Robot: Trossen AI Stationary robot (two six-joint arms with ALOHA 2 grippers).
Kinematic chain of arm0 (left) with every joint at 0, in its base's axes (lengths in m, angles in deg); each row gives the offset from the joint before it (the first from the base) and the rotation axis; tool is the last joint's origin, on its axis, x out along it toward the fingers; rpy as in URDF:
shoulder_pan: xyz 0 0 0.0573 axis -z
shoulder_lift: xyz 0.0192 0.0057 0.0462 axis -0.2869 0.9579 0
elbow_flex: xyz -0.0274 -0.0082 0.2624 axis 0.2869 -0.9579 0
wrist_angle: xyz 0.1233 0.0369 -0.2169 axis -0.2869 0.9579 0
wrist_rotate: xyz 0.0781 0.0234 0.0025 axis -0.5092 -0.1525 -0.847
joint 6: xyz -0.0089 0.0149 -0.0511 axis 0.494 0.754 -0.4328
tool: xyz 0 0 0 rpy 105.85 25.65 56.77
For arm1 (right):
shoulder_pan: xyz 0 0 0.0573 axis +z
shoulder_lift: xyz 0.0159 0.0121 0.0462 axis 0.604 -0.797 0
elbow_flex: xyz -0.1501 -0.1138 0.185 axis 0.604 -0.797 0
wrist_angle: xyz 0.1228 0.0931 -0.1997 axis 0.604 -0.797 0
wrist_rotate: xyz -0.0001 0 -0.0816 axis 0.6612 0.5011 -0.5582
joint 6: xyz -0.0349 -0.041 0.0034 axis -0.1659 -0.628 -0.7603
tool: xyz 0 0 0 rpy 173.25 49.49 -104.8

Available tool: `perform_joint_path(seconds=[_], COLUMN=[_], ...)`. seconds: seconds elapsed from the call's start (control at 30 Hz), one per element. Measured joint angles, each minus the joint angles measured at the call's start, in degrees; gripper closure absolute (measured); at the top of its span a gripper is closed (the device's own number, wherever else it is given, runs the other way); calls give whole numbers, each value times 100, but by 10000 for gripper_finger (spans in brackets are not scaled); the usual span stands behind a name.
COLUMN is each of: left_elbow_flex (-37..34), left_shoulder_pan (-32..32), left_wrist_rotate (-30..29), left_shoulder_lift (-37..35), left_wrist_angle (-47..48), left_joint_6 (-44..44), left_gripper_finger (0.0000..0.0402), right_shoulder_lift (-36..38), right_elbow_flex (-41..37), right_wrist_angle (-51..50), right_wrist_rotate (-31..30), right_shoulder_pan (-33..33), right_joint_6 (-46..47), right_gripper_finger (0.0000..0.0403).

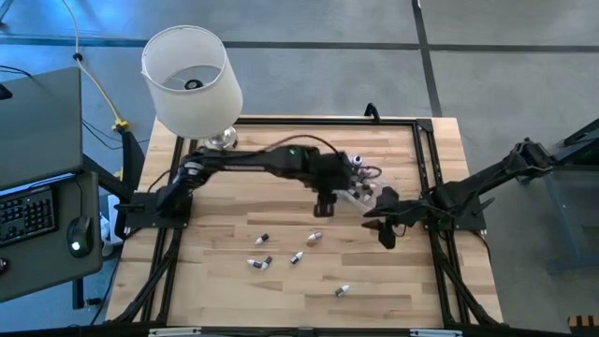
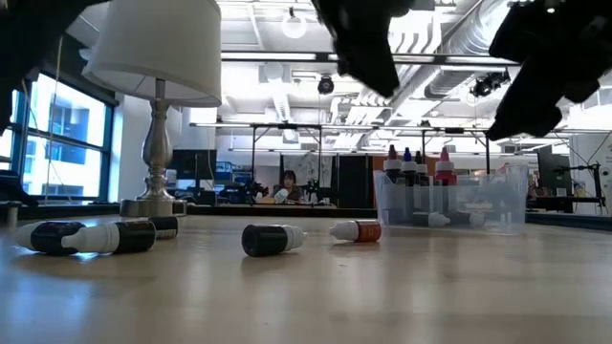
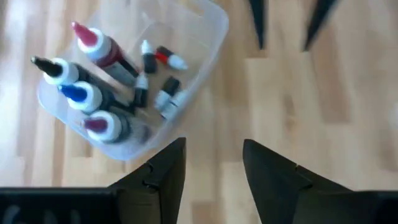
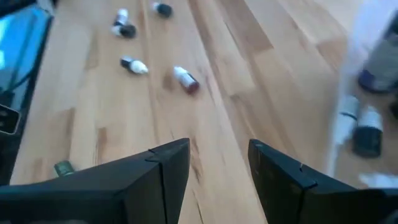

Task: Pick & Place food coloring
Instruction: Put the top small green food coloring bottle into the transparent bin

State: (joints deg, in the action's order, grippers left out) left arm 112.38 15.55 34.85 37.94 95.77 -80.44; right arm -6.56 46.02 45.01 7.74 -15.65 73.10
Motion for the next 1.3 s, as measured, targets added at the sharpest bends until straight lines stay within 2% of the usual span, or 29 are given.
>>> perform_joint_path(seconds=[0.07,0.17,0.27,0.33,0.43,0.53,0.63,0.73,0.9,1.1,1.2,1.3], left_elbow_flex=[98,110,136,113,105,44,-411,-1206,-3359,-6139,-7078,-7654], left_shoulder_pan=[9,127,291,458,759,1142,1543,1740,1980,1945,1954,1954], left_wrist_rotate=[293,601,528,309,-126,-667,-1388,-1688,-1431,-1157,-1090,-994], left_shoulder_lift=[-271,-1053,-1744,-2044,-2382,-2776,-3192,-3592,-4676,-5937,-6327,-6576], left_wrist_angle=[215,724,1222,1547,1685,1854,1981,1665,227,-2166,-2915,-3293], left_joint_6=[-11,-11,-11,-35,-281,-525,-780,-995,-1189,-1297,-1385,-1639], left_gripper_finger=[245,245,245,245,245,245,245,245,245,245,245,245], right_shoulder_lift=[0,0,-119,-389,-1120,-2068,-3001,-3746,-4429,-4936,-5082,-5180], right_elbow_flex=[-265,-701,-1118,-1328,-1343,-869,-137,606,1582,1907,1828,1763], right_wrist_angle=[628,1874,3452,4281,5001,5093,5104,4767,3516,3319,3208,3214], right_wrist_rotate=[-15,-7,2,10,-41,4,356,894,1629,1674,1664,1563], right_shoulder_pan=[65,197,428,645,944,1121,1208,1238,1241,1404,1503,1572], right_joint_6=[-240,-659,-1412,-1734,-1738,-1698,-2314,-2946,-2712,-2232,-1961,-1874], right_gripper_finger=[245,245,245,245,245,245,245,245,245,245,245,245])
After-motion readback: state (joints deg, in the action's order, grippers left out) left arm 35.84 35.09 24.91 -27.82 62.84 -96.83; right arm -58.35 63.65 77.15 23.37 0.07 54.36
